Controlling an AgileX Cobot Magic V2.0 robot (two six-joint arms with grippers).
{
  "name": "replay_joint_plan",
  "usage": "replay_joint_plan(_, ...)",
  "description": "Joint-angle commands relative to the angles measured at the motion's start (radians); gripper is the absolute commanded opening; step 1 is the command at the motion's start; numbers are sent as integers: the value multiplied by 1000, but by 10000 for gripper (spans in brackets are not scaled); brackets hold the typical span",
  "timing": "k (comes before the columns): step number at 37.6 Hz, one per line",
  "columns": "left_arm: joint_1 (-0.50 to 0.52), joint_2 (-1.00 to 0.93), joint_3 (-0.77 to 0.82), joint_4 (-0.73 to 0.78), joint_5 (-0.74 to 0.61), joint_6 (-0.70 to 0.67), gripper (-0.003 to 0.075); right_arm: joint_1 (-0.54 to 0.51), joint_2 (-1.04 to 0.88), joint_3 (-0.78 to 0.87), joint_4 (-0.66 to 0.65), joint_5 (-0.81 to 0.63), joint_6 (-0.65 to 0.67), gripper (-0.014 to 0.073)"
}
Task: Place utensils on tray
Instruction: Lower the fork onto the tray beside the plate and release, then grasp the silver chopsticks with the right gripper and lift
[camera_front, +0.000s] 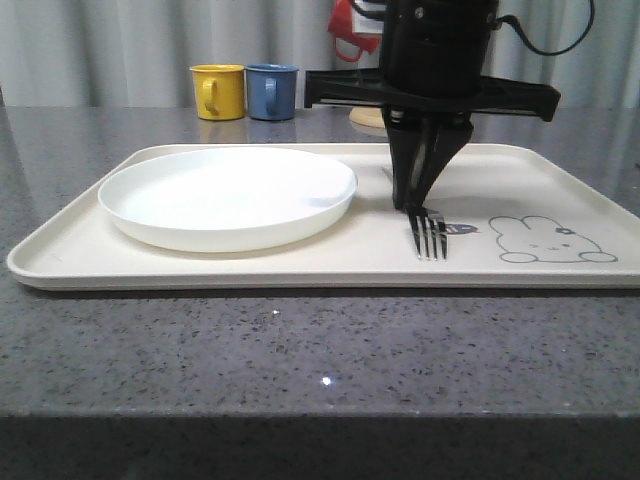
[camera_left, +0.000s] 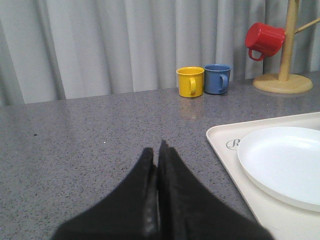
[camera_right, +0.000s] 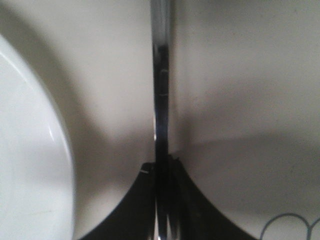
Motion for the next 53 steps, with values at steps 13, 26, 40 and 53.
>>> replay_joint_plan(13,-1,9,-26,-8,-81,-9,-18,-12,-44,-169,-25,198,-77,316)
replay_joint_plan(26,-1,9,-26,-8,-81,-9,-18,-105,-115,-266,-22,275,-281,332)
replay_joint_plan(40,-1,9,-26,-8,-81,-9,-18,-486,-314,0,-26,273,-487,329)
replay_joint_plan(53,-1,9,-26,-8,-81,-9,-18,-626,-241,152,-14,152,-576,329)
